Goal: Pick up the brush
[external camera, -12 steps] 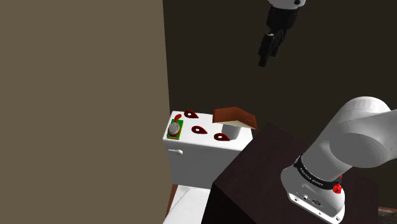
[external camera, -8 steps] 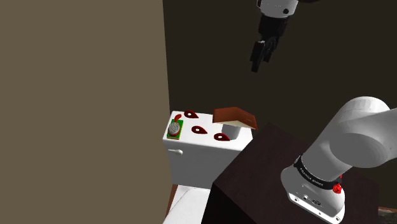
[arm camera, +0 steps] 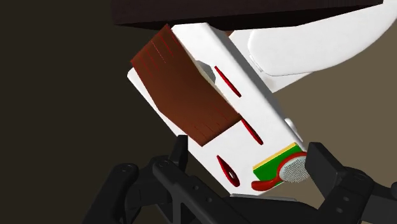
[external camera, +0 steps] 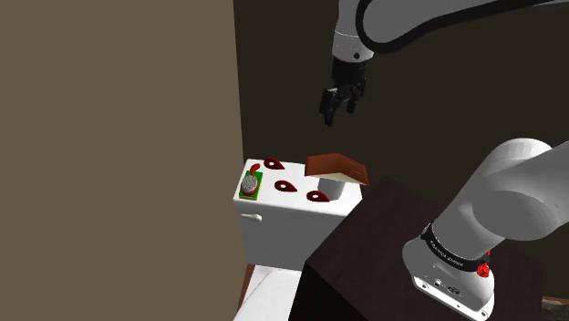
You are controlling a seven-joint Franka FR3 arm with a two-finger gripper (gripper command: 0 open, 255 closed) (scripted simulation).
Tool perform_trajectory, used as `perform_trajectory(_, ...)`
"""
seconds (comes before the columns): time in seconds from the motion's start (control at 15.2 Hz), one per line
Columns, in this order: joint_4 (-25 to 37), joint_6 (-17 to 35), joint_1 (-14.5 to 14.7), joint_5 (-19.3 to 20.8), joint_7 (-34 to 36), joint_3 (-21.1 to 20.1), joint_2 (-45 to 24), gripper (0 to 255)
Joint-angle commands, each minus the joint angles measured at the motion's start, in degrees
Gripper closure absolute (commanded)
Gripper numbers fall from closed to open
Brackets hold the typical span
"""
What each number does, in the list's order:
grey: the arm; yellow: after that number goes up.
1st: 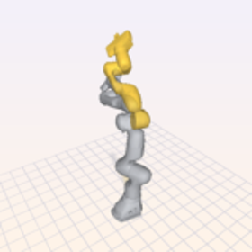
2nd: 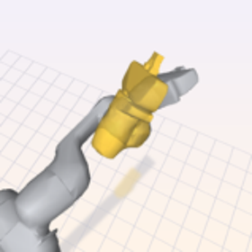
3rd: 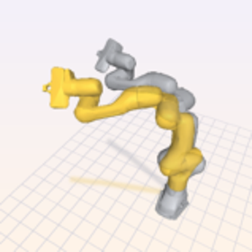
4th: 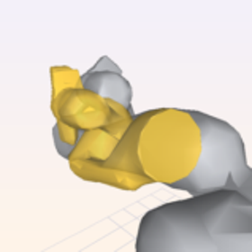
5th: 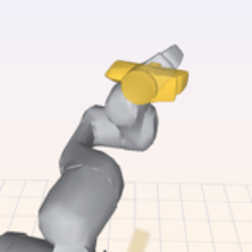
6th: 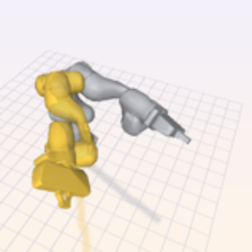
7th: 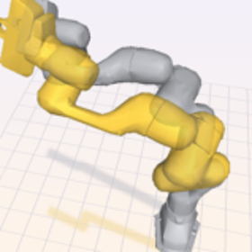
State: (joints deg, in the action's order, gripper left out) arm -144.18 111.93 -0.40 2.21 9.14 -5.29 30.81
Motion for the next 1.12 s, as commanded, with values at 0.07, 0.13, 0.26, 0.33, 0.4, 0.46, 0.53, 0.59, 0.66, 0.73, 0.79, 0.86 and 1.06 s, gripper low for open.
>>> perform_trajectory(0.07,0.4,5.7,-0.1,-0.8,4.5,-1.8,-6.3,0)
perform_trajectory(0.13,0.8,7.4,-0.1,-1.0,5.9,-2.3,-8.4,0)
perform_trajectory(0.26,1.7,10.6,-0.2,-1.2,8.7,-3.3,-12.8,0)
perform_trajectory(0.33,2.3,12.1,-0.3,-1.2,10.1,-3.8,-15.0,0)
perform_trajectory(0.4,3.1,13.6,-0.4,-1.1,11.6,-4.2,-17.3,0)
perform_trajectory(0.46,3.8,15.1,-0.4,-1.0,13.0,-4.6,-19.6,0)
perform_trajectory(0.53,4.7,16.4,-0.5,-0.8,14.5,-5.0,-21.9,0)
perform_trajectory(0.59,5.7,17.7,-0.5,-0.6,15.9,-5.3,-24.2,0)
perform_trajectory(0.66,6.7,19.0,-0.5,-0.3,17.4,-5.5,-26.6,0)
perform_trajectory(0.73,7.8,20.1,-0.5,0.1,18.9,-5.8,-28.9,0)
perform_trajectory(0.79,9.0,21.2,-0.4,0.5,20.3,-5.9,-31.3,0)
perform_trajectory(0.86,10.3,22.3,-0.3,0.9,21.7,-6.0,-33.7,0)
perform_trajectory(1.06,14.5,24.9,0.3,2.1,25.9,-5.9,-40.7,0)
